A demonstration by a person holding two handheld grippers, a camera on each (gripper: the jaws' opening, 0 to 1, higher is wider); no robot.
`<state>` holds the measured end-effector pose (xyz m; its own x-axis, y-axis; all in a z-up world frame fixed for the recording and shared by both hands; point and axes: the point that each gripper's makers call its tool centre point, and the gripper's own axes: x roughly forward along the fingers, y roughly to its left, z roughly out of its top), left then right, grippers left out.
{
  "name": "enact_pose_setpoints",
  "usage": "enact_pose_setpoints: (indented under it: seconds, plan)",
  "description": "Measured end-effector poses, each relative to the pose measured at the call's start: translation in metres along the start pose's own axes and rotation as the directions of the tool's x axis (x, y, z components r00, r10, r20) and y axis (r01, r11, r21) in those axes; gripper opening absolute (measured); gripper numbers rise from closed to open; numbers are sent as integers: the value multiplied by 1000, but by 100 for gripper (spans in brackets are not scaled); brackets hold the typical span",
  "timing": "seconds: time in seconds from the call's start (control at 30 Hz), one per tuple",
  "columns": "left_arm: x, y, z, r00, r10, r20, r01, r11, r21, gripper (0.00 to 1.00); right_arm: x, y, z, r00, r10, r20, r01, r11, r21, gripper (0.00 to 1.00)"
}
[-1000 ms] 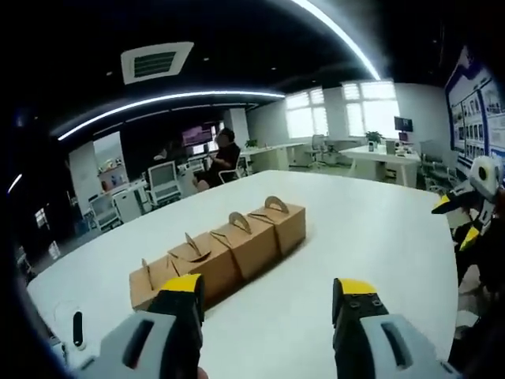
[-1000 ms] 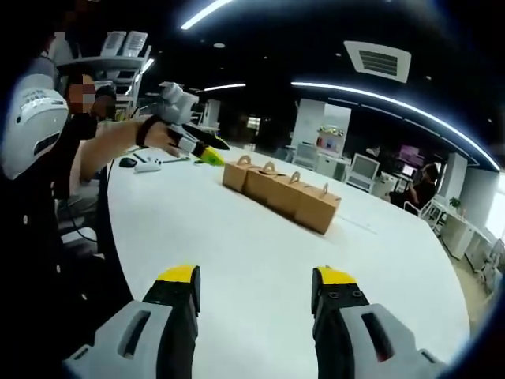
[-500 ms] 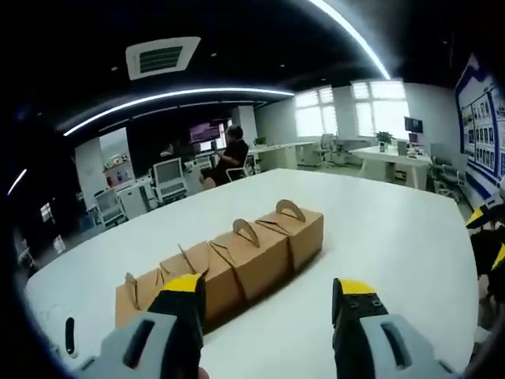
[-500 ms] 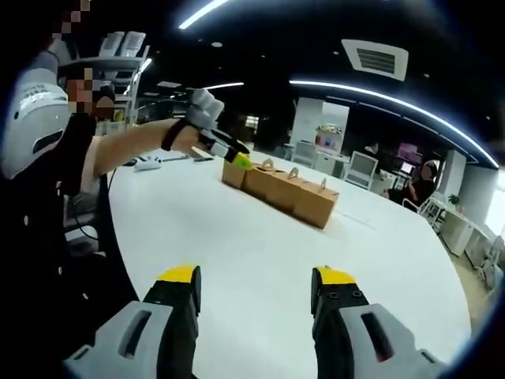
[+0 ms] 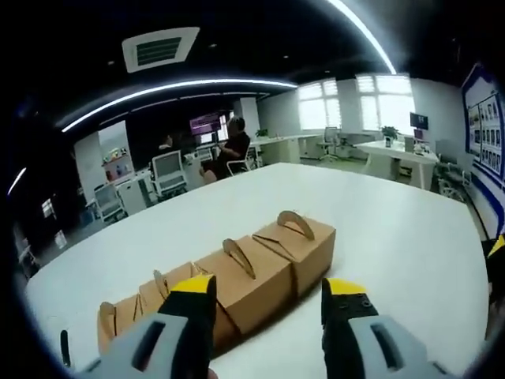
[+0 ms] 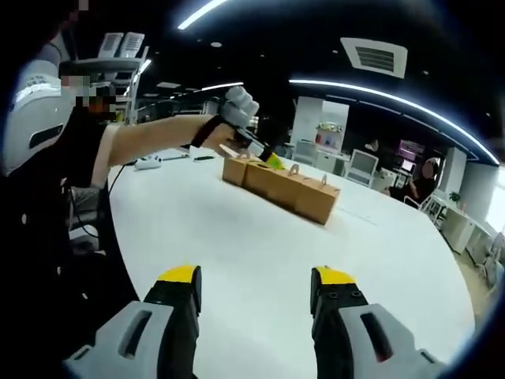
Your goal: Pick up one paper box from the group, open the paper box, and remove the item inside
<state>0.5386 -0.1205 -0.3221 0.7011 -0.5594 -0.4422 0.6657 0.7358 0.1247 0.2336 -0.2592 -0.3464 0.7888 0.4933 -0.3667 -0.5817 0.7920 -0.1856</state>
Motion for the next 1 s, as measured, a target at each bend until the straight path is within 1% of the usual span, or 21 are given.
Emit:
enact_pose_setpoints:
  seconds: [0.1, 0.23, 0.3, 0.43, 0.5, 0.6, 0.83, 1.0]
  plan:
    - [13, 9, 1, 999, 41, -13, -40, 999, 9, 48, -1, 0, -3, 1000, -1, 0, 1, 1000, 6, 56]
    - [30, 16, -1, 998, 54, -41, -54, 998, -13, 44, -3, -2, -5, 1000, -8, -2, 8, 1000, 12, 56]
    - [38, 18, -4, 997, 58, -53, -59, 998, -24, 39, -4, -2, -5, 1000, -12, 0, 12, 1000, 15, 56]
    - [45, 23, -3, 996, 74, -48, -76, 996, -41, 35, -5, -4, -3, 1000, -18, 7, 18, 1000, 23, 55]
    - [50, 26, -3, 996, 79, -47, -82, 995, -63, 32, -5, -4, -5, 1000, -16, 4, 16, 1000, 23, 55]
    - [57, 27, -5, 995, 78, -56, -83, 993, -81, 32, -4, -3, -7, 1000, -13, -4, 13, 1000, 24, 55]
    - [68, 28, -5, 994, 91, -63, -96, 992, -87, 30, -3, -7, -12, 1000, -19, -8, 20, 999, 40, 55]
    - [70, 30, -6, 993, 100, -68, -107, 990, -93, 27, -2, -9, -13, 1000, -19, -9, 20, 999, 44, 55]
